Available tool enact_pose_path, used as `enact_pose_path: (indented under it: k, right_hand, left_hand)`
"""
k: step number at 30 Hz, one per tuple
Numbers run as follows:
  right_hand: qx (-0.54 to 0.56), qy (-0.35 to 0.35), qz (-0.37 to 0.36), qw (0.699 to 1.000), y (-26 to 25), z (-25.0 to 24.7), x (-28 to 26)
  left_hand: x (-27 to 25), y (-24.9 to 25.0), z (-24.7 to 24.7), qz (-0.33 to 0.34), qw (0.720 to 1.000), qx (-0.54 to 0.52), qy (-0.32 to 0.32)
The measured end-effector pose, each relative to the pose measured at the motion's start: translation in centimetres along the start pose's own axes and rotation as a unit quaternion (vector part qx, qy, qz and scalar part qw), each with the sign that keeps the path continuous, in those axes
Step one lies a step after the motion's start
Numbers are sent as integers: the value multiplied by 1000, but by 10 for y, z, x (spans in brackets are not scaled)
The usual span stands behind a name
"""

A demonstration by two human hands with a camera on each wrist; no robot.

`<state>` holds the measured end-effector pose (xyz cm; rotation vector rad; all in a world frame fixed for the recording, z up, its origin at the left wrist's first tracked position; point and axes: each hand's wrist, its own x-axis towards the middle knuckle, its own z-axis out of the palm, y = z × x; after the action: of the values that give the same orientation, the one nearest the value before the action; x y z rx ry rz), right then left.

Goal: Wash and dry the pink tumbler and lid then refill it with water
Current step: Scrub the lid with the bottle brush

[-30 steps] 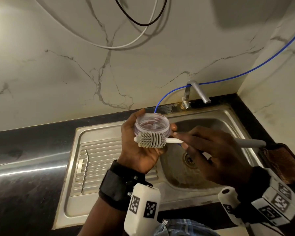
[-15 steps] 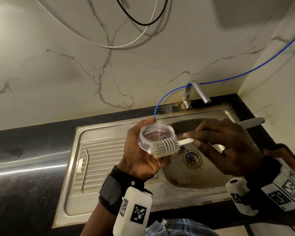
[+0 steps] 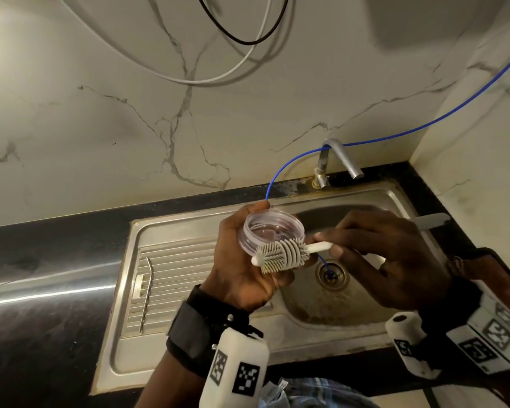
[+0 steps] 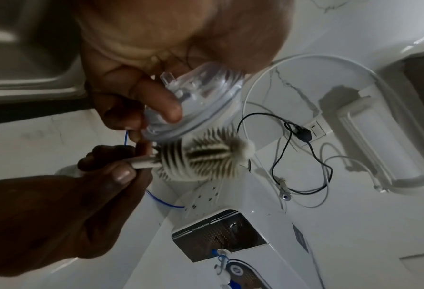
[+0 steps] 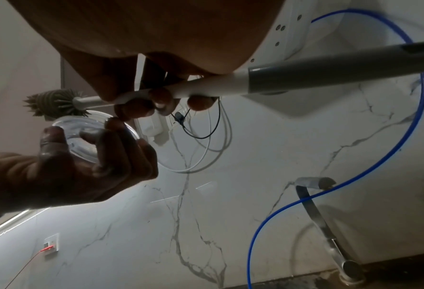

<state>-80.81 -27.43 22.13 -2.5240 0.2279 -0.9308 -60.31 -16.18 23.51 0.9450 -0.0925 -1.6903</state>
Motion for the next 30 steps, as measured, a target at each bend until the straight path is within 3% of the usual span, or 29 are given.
enact_pose_path:
  k: [5, 9, 16, 23, 26, 30]
  right_hand:
    - [0, 13, 40, 999, 11, -4, -12]
    - [2, 18, 59, 998, 7, 3, -18]
    - [-29, 21, 79, 996, -15, 20, -12]
    - [-37, 43, 102, 993, -28, 32, -3]
    - [-38, 55, 118, 991, -34, 35, 1]
    - [-40, 62, 142, 987, -36, 35, 18]
  left_hand:
    - [-1, 5, -5, 60, 998, -33, 12]
    - [2, -1, -7, 60, 997, -31, 23]
    - [14, -7, -1, 167, 979, -25, 114]
    - [20, -3, 11, 294, 938, 83, 163]
    - [27, -6, 9, 307, 923, 135, 188]
    - [30, -24, 8, 293, 922, 186, 170]
